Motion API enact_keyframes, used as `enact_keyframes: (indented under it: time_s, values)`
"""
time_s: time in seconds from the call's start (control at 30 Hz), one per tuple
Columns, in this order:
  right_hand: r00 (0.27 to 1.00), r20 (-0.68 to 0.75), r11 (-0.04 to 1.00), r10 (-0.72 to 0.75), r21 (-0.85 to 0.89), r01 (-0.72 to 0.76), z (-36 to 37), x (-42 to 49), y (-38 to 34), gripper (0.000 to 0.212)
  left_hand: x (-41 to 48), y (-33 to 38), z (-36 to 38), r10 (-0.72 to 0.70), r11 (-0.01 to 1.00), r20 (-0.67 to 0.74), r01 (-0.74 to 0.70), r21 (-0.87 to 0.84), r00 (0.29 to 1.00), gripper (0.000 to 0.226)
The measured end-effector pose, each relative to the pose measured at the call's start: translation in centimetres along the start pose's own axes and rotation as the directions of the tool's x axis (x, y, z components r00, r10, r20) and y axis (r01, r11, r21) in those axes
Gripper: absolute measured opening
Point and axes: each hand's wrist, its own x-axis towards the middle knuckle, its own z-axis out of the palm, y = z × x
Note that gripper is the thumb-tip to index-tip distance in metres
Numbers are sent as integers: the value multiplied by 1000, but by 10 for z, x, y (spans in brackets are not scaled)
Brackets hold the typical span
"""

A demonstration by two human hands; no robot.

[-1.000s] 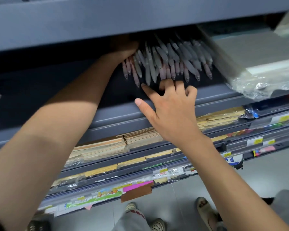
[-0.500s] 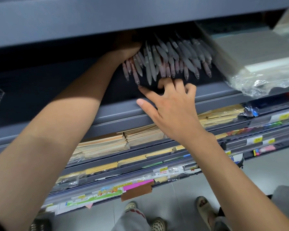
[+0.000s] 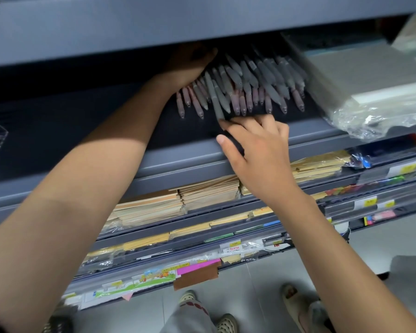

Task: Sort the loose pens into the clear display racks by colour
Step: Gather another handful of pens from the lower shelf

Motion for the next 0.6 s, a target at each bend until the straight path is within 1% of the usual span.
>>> enact_keyframes:
  time_s: [0.1,0.17,0.23,0.33,0.4,0.5,0.53,0.6]
  values:
    - [987,-13,979,161,130,-158,3,11,-2,23,1,0,-1,-34,999,-6,34,-3,999,49]
    - [975,36,967,217,125,-220,5,20,-2,21,0,0,-1,-43,999,-3,43,-17,999,52]
    - [974,57,969,221,102,-226,7,25,-1,20,-1,1,1,-43,998,17,43,-35,999,53]
    - [976,-22,968,218,129,-213,8,28,-2,18,0,2,1,-87,989,-36,82,-124,996,52]
    - [972,-72,970,226,111,-217,9,32,-3,17,2,2,2,-101,983,-55,91,-157,993,52]
    - [970,-94,974,223,61,-218,10,37,-4,20,4,-2,3,-88,988,-55,80,-131,995,50]
    - [976,-88,978,202,70,-196,10,37,-3,20,6,-3,3,-78,993,-72,71,-98,994,49]
    - [989,-26,982,146,127,-141,7,32,1,21,10,-6,3,-54,998,-124,51,-23,991,46]
